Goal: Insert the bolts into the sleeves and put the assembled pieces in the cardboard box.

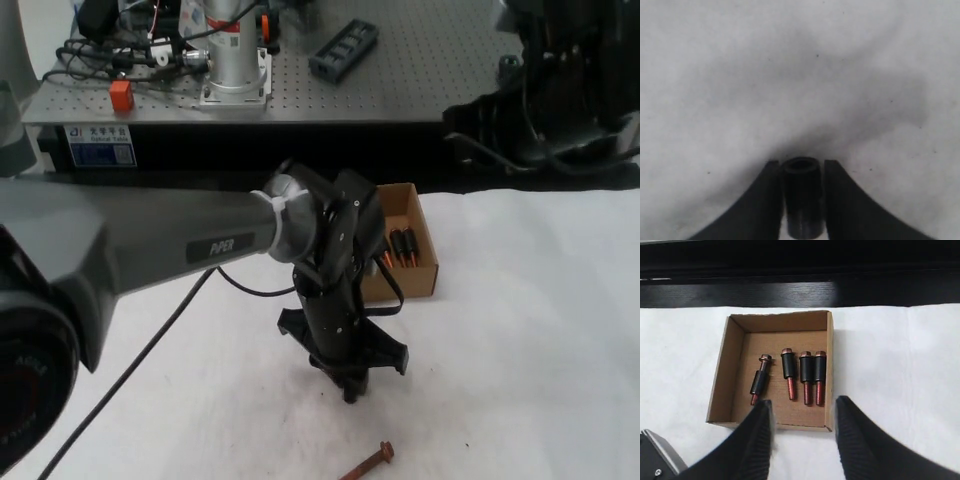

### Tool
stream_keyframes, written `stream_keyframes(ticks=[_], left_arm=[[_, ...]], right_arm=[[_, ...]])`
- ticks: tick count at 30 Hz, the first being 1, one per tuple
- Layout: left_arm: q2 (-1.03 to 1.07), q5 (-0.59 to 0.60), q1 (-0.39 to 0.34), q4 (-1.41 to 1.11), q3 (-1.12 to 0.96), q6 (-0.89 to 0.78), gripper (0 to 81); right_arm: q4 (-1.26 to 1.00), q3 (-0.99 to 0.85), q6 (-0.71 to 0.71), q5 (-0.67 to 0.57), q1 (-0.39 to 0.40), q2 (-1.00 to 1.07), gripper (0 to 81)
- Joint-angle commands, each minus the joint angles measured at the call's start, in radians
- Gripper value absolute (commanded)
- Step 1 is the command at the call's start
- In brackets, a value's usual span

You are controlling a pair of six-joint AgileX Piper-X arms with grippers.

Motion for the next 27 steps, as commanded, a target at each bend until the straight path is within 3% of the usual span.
stream_keyframes(ticks=[1,3,8,14,17,21,27], left_arm=[[0.026,0.042,-0.004,0.045,0.004,0.019,4.1],[0.026,0.057,-0.004,0.045,0.004,0.022,0.2],[0.013,0.04,-0.004,0.068,0.004,0.073,0.3],[-0.163,-0.177,-0.004,0.047,0.075,0.117,0.6],[-0.34,-0.204,-0.002,-0.099,0.225,0.109,0.6],[-0.551,-0.204,-0.002,-0.319,0.436,0.096,0.6],[-0.836,-0.201,-0.002,-0.466,0.628,0.061,0.6]], right_arm=[[0.009,-0.002,0.005,-0.009,-0.006,-0.044,30.3],[0.018,-0.002,0.005,-0.009,-0.006,-0.063,30.3],[0.092,-0.002,-0.023,-0.009,-0.006,-0.115,30.3],[0.225,0.105,-0.039,-0.054,-0.006,-0.22,30.3],[0.276,0.194,-0.013,-0.105,0.013,-0.268,30.3],[0.286,0.298,0.034,-0.163,0.107,-0.279,30.3],[0.236,0.36,0.248,-0.163,0.268,-0.213,31.2]])
